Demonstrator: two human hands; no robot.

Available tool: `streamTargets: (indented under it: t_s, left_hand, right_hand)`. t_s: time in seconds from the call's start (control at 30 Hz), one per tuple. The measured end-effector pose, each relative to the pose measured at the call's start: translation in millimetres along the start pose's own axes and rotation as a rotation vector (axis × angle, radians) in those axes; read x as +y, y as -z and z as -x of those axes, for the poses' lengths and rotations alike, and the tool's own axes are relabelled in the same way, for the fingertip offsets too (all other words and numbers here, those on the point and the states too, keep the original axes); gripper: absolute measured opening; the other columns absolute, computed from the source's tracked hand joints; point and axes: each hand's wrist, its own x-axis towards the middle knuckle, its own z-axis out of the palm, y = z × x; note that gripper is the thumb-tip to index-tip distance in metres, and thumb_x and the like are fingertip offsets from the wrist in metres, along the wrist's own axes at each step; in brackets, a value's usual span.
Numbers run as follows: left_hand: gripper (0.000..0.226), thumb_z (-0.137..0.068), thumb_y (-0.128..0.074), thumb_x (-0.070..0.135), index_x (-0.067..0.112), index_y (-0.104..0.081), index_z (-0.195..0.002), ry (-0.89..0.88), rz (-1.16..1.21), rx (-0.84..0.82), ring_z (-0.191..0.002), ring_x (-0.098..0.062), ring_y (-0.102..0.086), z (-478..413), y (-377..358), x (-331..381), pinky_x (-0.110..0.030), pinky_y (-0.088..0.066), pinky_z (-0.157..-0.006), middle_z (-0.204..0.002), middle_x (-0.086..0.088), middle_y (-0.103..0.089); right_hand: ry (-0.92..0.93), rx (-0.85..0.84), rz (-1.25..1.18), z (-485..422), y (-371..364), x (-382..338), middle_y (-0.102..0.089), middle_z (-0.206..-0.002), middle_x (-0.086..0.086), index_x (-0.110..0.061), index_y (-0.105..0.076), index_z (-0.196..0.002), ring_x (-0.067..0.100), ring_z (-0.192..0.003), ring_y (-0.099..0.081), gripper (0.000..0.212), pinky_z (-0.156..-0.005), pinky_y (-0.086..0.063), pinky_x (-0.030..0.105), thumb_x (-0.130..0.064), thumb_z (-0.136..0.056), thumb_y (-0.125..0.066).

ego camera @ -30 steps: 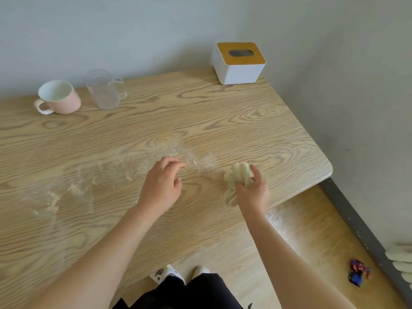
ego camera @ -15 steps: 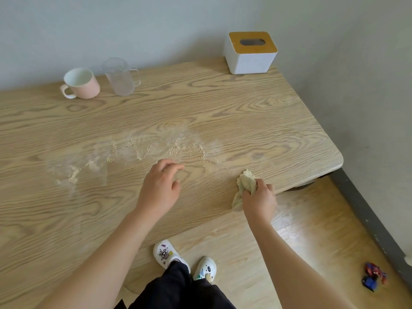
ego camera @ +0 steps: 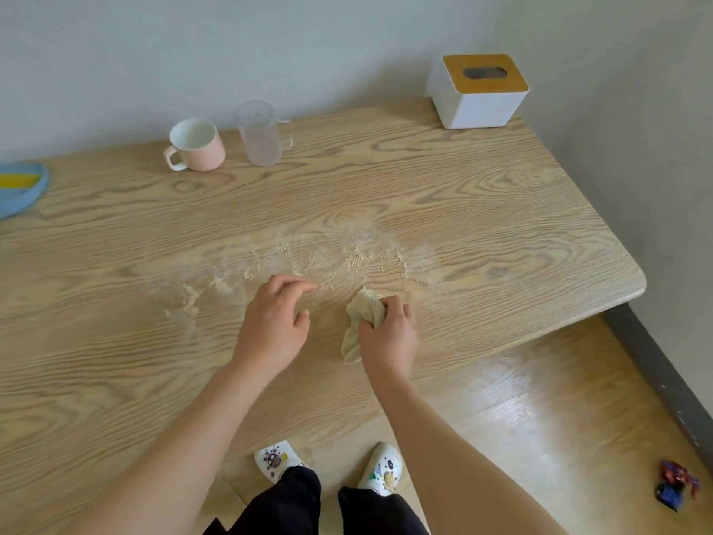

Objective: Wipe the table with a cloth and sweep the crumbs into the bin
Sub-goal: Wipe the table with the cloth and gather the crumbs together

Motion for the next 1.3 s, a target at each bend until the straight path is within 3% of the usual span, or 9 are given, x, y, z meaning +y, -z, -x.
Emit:
streamTargets:
  t_s: [0.1,0.27,0.47,0.6,0.73,0.87,0.97,1.13,1.3]
  left_hand:
    - [0.036,-0.087,-0.057,0.009,0.019,-0.057,-0.122,0.008,0.018,-0.006,-0.116,-0.013,-0.044,-7,13,-20,-0.018,-0.028,-0.096,-0.125,0.006,-0.046]
    - [0.037,-0.087,-0.056,0.009,0.020,-0.056,-0.122,-0.015,0.041,-0.017,-0.118,-0.012,-0.043,-21,17,-23,-0.022,-0.029,-0.101,-0.125,0.006,-0.045]
    - [0.037,-0.088,-0.055,0.010,0.020,-0.055,-0.124,-0.031,0.021,-0.048,-0.120,-0.013,-0.042,-33,11,-20,-0.032,-0.033,-0.106,-0.126,0.005,-0.045]
    - [0.037,-0.088,-0.054,0.010,0.021,-0.055,-0.124,-0.021,0.020,-0.067,-0.119,-0.012,-0.042,-41,3,-10,-0.026,-0.032,-0.102,-0.126,0.005,-0.045]
    - [0.038,-0.088,-0.056,0.009,0.019,-0.055,-0.124,-0.078,0.022,-0.069,-0.119,-0.013,-0.043,-55,-8,15,-0.026,-0.032,-0.102,-0.125,0.004,-0.046]
    - [0.037,-0.087,-0.056,0.009,0.018,-0.057,-0.123,-0.109,0.013,-0.054,-0.117,-0.013,-0.044,-68,-14,34,-0.023,-0.031,-0.099,-0.124,0.003,-0.048]
    - [0.037,-0.087,-0.056,0.008,0.019,-0.058,-0.122,-0.100,-0.005,-0.057,-0.117,-0.014,-0.044,-75,-18,39,-0.023,-0.032,-0.098,-0.124,0.003,-0.048]
    - [0.036,-0.086,-0.057,0.009,0.018,-0.059,-0.121,-0.058,-0.026,-0.046,-0.116,-0.014,-0.045,-85,-25,43,-0.027,-0.033,-0.101,-0.122,0.004,-0.048]
    - [0.036,-0.086,-0.057,0.009,0.019,-0.058,-0.121,-0.010,-0.039,-0.042,-0.116,-0.014,-0.045,-92,-30,41,-0.027,-0.034,-0.099,-0.122,0.005,-0.048]
  right_hand:
    - [-0.010,0.180,-0.099,-15,16,-7,-0.052,-0.097,-0.002,-0.017,-0.052,-0.096,0.010,-0.066,-0.049,0.024,-0.054,-0.033,0.018,-0.013,-0.075,-0.064]
    - [-0.162,0.402,-0.029,-68,74,29,-0.051,-0.107,0.006,-0.011,-0.054,-0.107,0.022,-0.081,-0.051,0.030,-0.066,-0.036,0.031,-0.008,-0.078,-0.059]
    - [-0.389,0.293,0.154,-84,75,71,-0.046,-0.118,0.013,-0.004,-0.052,-0.119,0.031,-0.098,-0.053,0.036,-0.085,-0.044,0.037,-0.007,-0.083,-0.054]
    - [-0.255,0.206,0.171,-72,47,55,-0.046,-0.115,0.012,-0.004,-0.053,-0.117,0.030,-0.095,-0.054,0.036,-0.086,-0.047,0.039,-0.010,-0.083,-0.059]
    - [-0.090,0.072,0.031,-67,37,35,-0.052,-0.111,0.001,-0.018,-0.061,-0.115,0.018,-0.087,-0.055,0.036,-0.078,-0.048,0.031,-0.010,-0.080,-0.060]
    - [-0.074,0.266,-0.049,-101,71,42,-0.056,-0.106,0.005,-0.015,-0.063,-0.111,0.016,-0.084,-0.049,0.034,-0.076,-0.037,0.024,-0.009,-0.078,-0.062]
    - [-0.137,0.342,-0.033,-138,101,60,-0.052,-0.111,0.008,-0.013,-0.061,-0.113,0.017,-0.085,-0.048,0.035,-0.079,-0.038,0.026,-0.006,-0.079,-0.061]
    - [-0.190,0.199,0.197,-173,94,78,-0.047,-0.118,0.011,-0.010,-0.056,-0.118,0.030,-0.100,-0.052,0.037,-0.090,-0.044,0.038,-0.014,-0.082,-0.060]
    - [0.039,0.042,0.194,-153,48,45,-0.044,-0.122,0.004,-0.017,-0.051,-0.130,0.026,-0.102,-0.050,0.050,-0.089,-0.047,0.039,-0.014,-0.081,-0.060]
